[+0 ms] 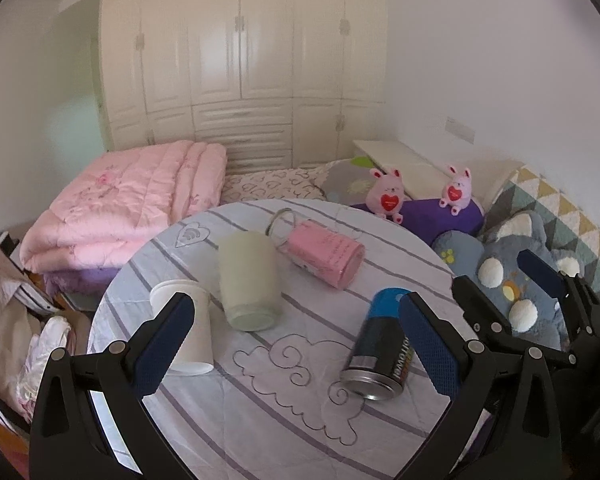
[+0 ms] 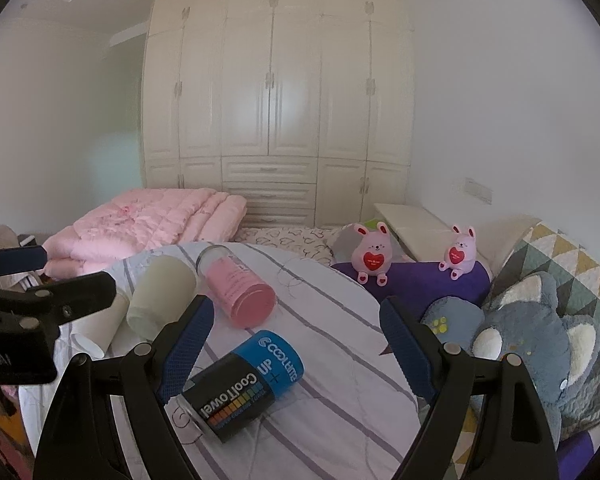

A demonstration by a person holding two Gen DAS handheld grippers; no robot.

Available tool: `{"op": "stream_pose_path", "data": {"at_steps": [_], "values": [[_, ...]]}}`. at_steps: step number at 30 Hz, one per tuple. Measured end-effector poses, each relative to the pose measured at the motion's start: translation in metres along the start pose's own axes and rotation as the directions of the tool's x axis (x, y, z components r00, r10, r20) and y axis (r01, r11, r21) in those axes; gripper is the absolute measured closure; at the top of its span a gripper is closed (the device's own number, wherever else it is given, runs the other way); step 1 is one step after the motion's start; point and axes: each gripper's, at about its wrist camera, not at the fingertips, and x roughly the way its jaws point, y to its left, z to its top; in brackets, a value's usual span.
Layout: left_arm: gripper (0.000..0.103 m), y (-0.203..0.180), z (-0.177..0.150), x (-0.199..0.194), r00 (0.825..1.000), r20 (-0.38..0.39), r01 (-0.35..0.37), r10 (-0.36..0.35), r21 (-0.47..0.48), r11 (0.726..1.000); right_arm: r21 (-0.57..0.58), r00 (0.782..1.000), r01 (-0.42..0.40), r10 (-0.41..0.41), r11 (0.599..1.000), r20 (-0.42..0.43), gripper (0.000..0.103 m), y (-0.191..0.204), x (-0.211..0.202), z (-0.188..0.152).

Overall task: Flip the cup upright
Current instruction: 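Move the right tool toward the glass jar lying on its side, then close the right tool around the middle of the pink-filled glass jar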

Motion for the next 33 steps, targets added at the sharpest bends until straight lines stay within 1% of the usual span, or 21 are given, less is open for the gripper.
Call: {"op": "stream_pose_path", "data": {"at_steps": [4, 7, 12, 15, 17, 19, 21, 23, 26, 28, 30, 33], "values": [[0.000, 0.012, 0.006, 0.009, 1.000, -0.013, -0.005, 0.004, -0.040, 0.999, -0.024, 1.000, -0.004, 0.003, 1.000, -0.007, 0.017, 0.004, 0.012, 0.007], [0.000, 0.017, 0.015, 0.020, 0.999, -0.034, -0.004, 0.002, -0.061, 0.998, -0.057, 1.000, -0.023, 0.022, 0.998, -0.017, 0.017, 0.009, 0.024, 0.015], [0.000, 0.024, 0.033, 0.046, 0.997, -0.070, -0.038, 0.034, -0.069, 0.997, -0.126, 0.995, -0.092, 0.085, 0.988, -0.058, 0.017, 0.023, 0.056, 0.030], [0.000, 0.033, 0.045, 0.067, 0.994, -0.099, -0.050, 0.040, -0.096, 0.994, -0.157, 0.980, -0.172, 0.152, 0.973, -0.131, 0.017, 0.029, 0.085, 0.041], [0.000, 0.040, 0.051, 0.081, 0.991, -0.125, -0.062, 0.047, -0.113, 0.992, -0.161, 0.958, -0.236, 0.201, 0.958, -0.205, 0.017, 0.031, 0.107, 0.048], [0.000, 0.045, 0.054, 0.098, 0.988, -0.146, -0.074, 0.057, -0.118, 0.990, -0.150, 0.924, -0.299, 0.247, 0.942, -0.290, 0.017, 0.031, 0.134, 0.054], [0.000, 0.049, 0.058, 0.115, 0.983, -0.175, -0.077, 0.056, -0.120, 0.990, -0.148, 0.895, -0.332, 0.261, 0.932, -0.362, 0.017, 0.032, 0.159, 0.057], [0.000, 0.052, 0.059, 0.129, 0.979, -0.198, -0.081, 0.056, -0.122, 0.989, -0.127, 0.867, -0.361, 0.282, 0.924, -0.411, 0.017, 0.029, 0.182, 0.060], [0.000, 0.058, 0.062, 0.147, 0.975, -0.215, -0.081, 0.050, -0.138, 0.987, -0.097, 0.813, -0.407, 0.312, 0.908, -0.492, 0.017, 0.032, 0.211, 0.061], [0.000, 0.060, 0.062, 0.158, 0.973, -0.228, -0.081, 0.049, -0.136, 0.987, -0.117, 0.790, -0.420, 0.299, 0.900, -0.536, 0.017, 0.035, 0.225, 0.059], [0.000, 0.063, 0.063, 0.167, 0.970, -0.237, -0.084, 0.051, -0.131, 0.988, -0.146, 0.776, -0.427, 0.279, 0.892, -0.566, 0.017, 0.042, 0.239, 0.054], [0.000, 0.067, 0.061, 0.178, 0.966, -0.254, -0.090, 0.054, -0.135, 0.987, -0.159, 0.740, -0.464, 0.282, 0.872, -0.611, 0.017, 0.053, 0.256, 0.048]]}}
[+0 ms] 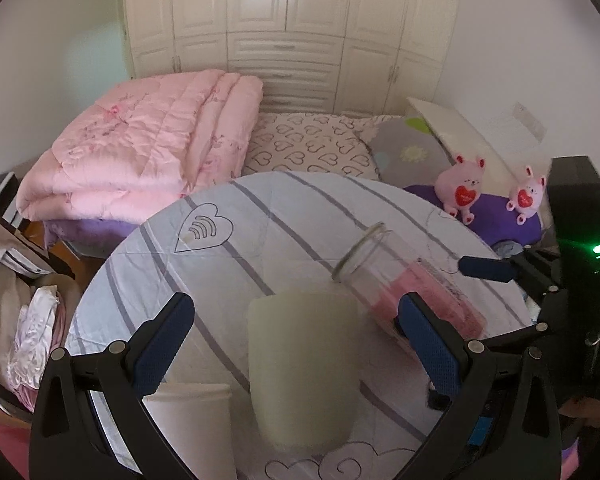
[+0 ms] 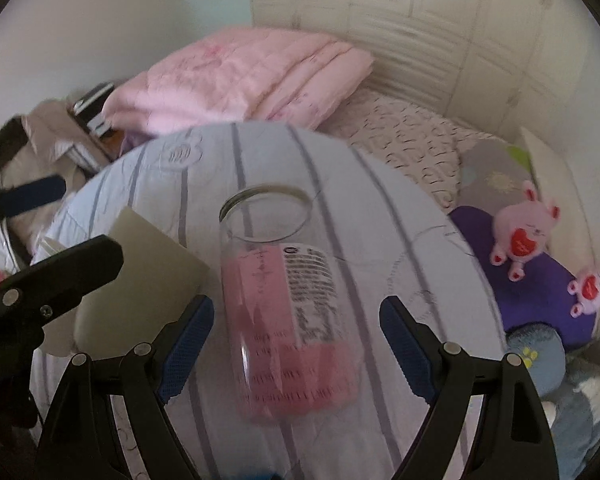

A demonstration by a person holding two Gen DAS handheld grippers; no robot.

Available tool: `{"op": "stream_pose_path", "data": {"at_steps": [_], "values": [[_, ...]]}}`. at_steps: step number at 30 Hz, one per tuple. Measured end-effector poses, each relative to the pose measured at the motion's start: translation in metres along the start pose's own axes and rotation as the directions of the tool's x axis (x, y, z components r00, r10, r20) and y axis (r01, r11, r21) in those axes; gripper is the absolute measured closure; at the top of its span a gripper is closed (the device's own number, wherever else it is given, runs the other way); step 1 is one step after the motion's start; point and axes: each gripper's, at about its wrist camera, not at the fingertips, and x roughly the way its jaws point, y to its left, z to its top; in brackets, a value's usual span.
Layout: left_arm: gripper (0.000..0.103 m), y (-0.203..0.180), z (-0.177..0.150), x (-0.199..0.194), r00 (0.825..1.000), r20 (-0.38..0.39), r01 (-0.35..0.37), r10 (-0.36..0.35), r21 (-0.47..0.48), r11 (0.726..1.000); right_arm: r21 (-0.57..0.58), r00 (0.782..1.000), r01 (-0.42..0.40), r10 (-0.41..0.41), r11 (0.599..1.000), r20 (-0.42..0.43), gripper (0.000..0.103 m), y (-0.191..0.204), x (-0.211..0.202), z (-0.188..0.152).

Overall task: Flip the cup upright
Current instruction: 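Close the right tool around the middle of the pink-filled glass jar, then lift the jar with the right tool and carry it toward the left tool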

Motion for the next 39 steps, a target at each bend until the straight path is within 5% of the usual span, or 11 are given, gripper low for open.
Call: {"op": "stream_pose_path", "data": {"at_steps": [7, 9, 17, 30, 39], "values": [[0.000, -0.001, -0.003, 0.011, 1.000, -0.030, -0.001, 0.001, 0.005, 1.000, -0.002, 0.996, -0.049, 0.048, 0.999, -0.077, 0.019, -0.001, 0.030, 0.007], [0.000, 0.000, -0.003, 0.012, 0.999, -0.033, 0.001, -0.001, 0.008, 1.000, -0.003, 0.994, -0.056, 0.055, 0.998, -0.097, 0.030, -0.001, 0.034, 0.006], [0.000, -0.003, -0.002, -0.002, 1.000, -0.017, 0.021, -0.021, 0.012, 1.000, -0.028, 0.998, -0.006, 0.004, 1.000, -0.061, 0.030, 0.007, 0.016, 0.003], [0.000, 0.012, -0.027, -0.094, 0.995, 0.070, 0.072, -0.071, -0.007, 0.997, -0.031, 0.996, 0.083, -0.081, 0.996, 0.041, 0.030, 0.046, -0.065, -0.004], [0.000, 0.063, -0.089, -0.152, 0.997, 0.069, 0.036, -0.032, -0.058, 0.998, -0.008, 0.995, 0.021, -0.020, 1.000, 0.094, 0.030, 0.117, -0.104, -0.040]]}}
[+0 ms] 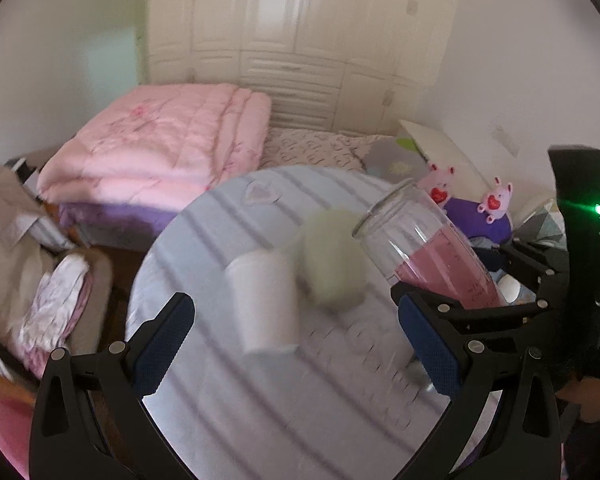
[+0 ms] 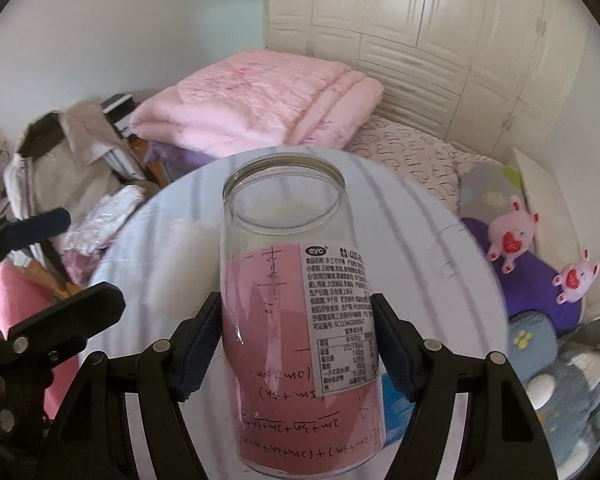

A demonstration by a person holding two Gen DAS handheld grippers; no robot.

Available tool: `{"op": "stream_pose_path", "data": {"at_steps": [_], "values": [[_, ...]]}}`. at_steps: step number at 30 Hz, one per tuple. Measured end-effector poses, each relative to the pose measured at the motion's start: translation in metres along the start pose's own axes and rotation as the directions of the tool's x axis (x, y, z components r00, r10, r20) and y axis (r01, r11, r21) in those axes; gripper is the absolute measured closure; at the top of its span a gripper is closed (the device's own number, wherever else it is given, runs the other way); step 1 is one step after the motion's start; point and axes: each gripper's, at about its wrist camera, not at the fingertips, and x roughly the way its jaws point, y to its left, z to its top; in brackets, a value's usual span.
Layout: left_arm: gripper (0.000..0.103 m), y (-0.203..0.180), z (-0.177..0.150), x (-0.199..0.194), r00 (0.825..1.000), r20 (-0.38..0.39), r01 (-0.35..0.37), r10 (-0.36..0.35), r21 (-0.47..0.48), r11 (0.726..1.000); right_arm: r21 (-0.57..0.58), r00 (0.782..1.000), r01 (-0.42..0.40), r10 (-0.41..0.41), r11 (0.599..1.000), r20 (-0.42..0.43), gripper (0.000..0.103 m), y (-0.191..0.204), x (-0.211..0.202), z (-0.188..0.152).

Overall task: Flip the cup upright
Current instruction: 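Lift the jar with the right tool and carry it toward the left tool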

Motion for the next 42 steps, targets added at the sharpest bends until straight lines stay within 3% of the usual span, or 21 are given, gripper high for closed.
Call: {"op": "stream_pose_path", "data": {"at_steps": [6, 14, 20, 25, 29, 34, 42], "values": [[0.000, 0.033, -0.030, -0.014, 0.999, -0.037, -0.011, 0.009, -0.042, 0.999, 0.091, 0.998, -0.054, 0.056, 0.994, -0.016, 0.030, 0.041, 0.009, -0.032], [0.000, 0.051, -0.055, -0.014, 0.995, -0.094, -0.017, 0.016, -0.011, 1.000, 0.256, 0.989, -0.107, 0.128, 0.961, -0.067, 0.030, 0.076, 0.035, -0.073], [0.000, 0.049, -0.064, -0.003, 0.990, -0.140, 0.010, -0.010, -0.001, 1.000, 0.279, 0.992, -0.065, 0.093, 0.958, -0.090, 0.030, 0.089, 0.045, -0.088], [0.000, 0.043, -0.067, 0.013, 0.981, -0.195, 0.017, -0.019, -0.011, 1.000, 0.317, 0.987, -0.076, 0.116, 0.946, -0.109, 0.029, 0.083, 0.059, -0.095], [0.000, 0.041, -0.065, 0.013, 0.978, -0.203, 0.042, -0.050, -0.046, 0.998, 0.323, 0.989, -0.116, 0.139, 0.939, -0.052, 0.023, 0.078, 0.049, -0.096], [0.000, 0.034, -0.057, 0.009, 0.975, -0.202, 0.077, -0.096, -0.104, 0.992, 0.272, 0.993, -0.119, 0.112, 0.955, 0.042, 0.023, 0.073, 0.020, -0.095], [0.000, 0.007, -0.057, 0.021, 0.963, -0.251, 0.069, -0.101, -0.132, 0.989, 0.195, 0.995, -0.050, 0.032, 0.980, 0.093, 0.023, 0.067, -0.005, -0.105]]}}
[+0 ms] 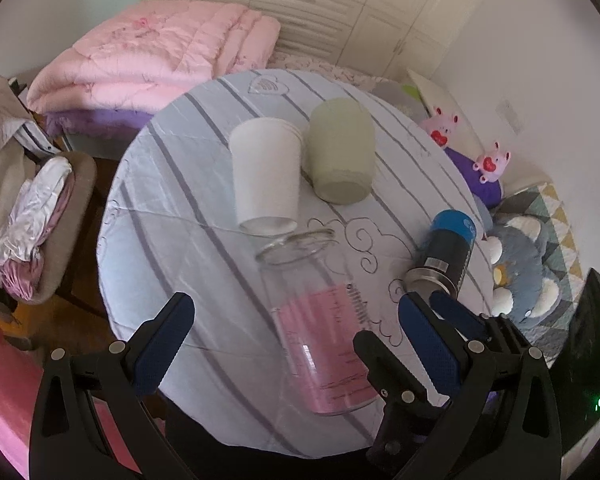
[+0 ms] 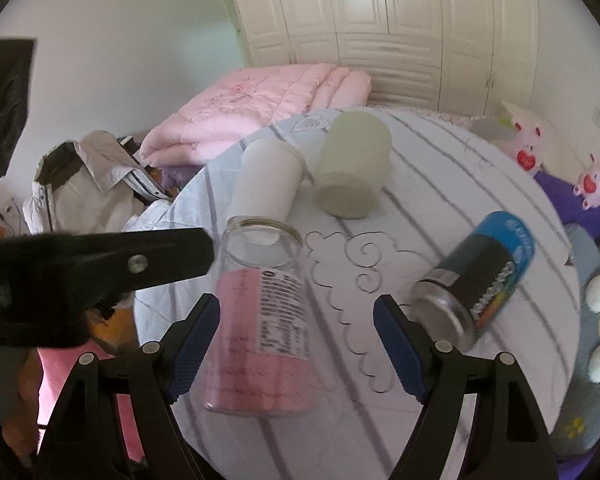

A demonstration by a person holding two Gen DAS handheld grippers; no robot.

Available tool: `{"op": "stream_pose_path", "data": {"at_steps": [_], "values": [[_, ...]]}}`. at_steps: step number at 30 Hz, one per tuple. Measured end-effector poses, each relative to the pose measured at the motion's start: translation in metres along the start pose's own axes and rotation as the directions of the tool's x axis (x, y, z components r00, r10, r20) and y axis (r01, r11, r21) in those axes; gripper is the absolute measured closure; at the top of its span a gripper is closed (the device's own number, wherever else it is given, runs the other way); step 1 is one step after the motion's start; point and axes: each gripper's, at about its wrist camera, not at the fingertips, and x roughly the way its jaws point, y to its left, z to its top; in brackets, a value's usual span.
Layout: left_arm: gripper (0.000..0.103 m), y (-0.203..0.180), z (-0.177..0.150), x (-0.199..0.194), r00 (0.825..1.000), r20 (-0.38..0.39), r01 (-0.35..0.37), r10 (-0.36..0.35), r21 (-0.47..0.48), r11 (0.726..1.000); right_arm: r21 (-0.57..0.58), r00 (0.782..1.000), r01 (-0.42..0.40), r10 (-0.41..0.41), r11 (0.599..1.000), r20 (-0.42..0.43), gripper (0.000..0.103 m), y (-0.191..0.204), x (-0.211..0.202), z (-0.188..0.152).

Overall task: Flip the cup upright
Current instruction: 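Lift the jar with the right tool and carry it toward the left tool, then close the left tool on the jar while the right tool releases it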

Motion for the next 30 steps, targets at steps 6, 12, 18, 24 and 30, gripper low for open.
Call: {"op": "stream_pose_path", "data": {"at_steps": [6, 12, 18, 24, 30], "values": [[0.000, -0.016, 0.001, 0.012, 0.999, -0.031, -0.018, 0.018, 0.000, 1.000, -0.040, 1.000, 0.014, -0.013, 0.999, 0.021, 0.023, -0.020, -0.013, -0.003], [0.000, -0.023, 0.005, 0.033, 0.995, -0.083, -0.058, 0.055, -0.032, 0.998, -0.060, 0.999, 0.034, -0.033, 0.998, 0.018, 0.023, -0.037, -0.017, -0.007], [0.000, -0.026, 0.008, 0.058, 0.984, -0.155, -0.096, 0.086, -0.059, 0.994, -0.068, 1.000, 0.018, -0.018, 0.998, -0.004, 0.023, -0.053, -0.011, -0.008], [0.000, -0.022, 0.012, 0.077, 0.971, -0.218, -0.123, 0.100, -0.093, 0.988, -0.071, 1.000, -0.017, 0.016, 0.997, -0.017, 0.023, -0.061, -0.005, -0.008], [0.000, -0.018, 0.011, 0.093, 0.955, -0.272, -0.148, 0.114, -0.107, 0.983, -0.063, 0.999, -0.038, 0.037, 0.997, -0.013, 0.023, -0.067, -0.004, -0.005]]}}
